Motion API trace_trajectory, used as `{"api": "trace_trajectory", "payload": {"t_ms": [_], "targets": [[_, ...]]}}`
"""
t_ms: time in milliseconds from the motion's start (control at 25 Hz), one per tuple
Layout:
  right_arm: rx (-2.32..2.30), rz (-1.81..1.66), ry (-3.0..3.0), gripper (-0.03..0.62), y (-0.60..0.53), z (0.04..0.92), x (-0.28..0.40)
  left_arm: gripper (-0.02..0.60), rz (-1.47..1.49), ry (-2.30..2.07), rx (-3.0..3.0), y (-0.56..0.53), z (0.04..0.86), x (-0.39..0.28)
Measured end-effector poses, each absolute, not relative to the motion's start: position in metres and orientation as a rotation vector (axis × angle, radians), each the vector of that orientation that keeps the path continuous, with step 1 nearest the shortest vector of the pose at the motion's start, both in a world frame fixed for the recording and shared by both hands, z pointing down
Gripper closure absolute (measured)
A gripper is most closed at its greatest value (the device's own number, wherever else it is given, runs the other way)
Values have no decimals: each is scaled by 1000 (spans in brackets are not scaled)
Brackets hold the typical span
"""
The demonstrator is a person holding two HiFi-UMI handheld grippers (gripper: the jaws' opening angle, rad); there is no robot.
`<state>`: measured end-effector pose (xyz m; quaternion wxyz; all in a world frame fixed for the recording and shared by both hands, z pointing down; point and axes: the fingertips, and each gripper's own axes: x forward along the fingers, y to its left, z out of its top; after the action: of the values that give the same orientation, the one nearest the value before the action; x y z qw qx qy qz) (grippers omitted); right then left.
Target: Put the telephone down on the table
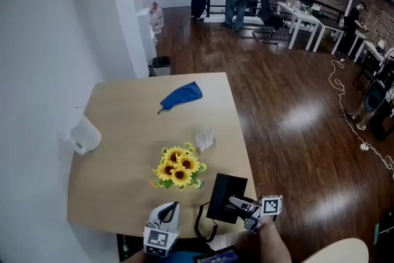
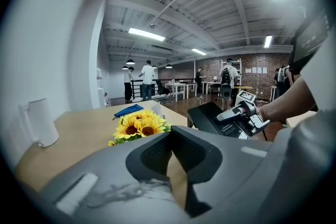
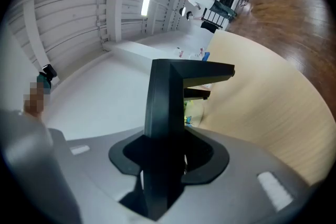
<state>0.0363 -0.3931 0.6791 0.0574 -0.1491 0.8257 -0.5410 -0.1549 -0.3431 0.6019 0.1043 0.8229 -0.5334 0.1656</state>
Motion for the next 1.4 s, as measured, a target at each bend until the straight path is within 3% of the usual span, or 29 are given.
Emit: {"api": "trace_trajectory", "payload": {"t_ms": [560, 680, 840, 1040, 1160, 1400], "targets": [[-506, -1912, 2447, 444, -426, 750, 20, 566, 564, -1503, 2406, -361, 613, -156], [-402, -1764, 2524, 444, -435, 743, 12, 566, 571, -1488, 2411, -363, 616, -158], [-505, -1920, 2417, 444, -429, 760, 20, 566, 573, -1487, 2406, -363, 616, -162], [-459, -1787, 2531, 444, -439, 758, 17, 566, 559, -1475, 2405, -363, 619, -163], [-643, -1979, 2393, 421, -433, 773, 27, 566, 545, -1471, 2407, -363, 618, -162], [-719, -1966, 2451, 350, -445, 781, 27, 567, 518, -1472, 2394, -365, 617, -162]]}}
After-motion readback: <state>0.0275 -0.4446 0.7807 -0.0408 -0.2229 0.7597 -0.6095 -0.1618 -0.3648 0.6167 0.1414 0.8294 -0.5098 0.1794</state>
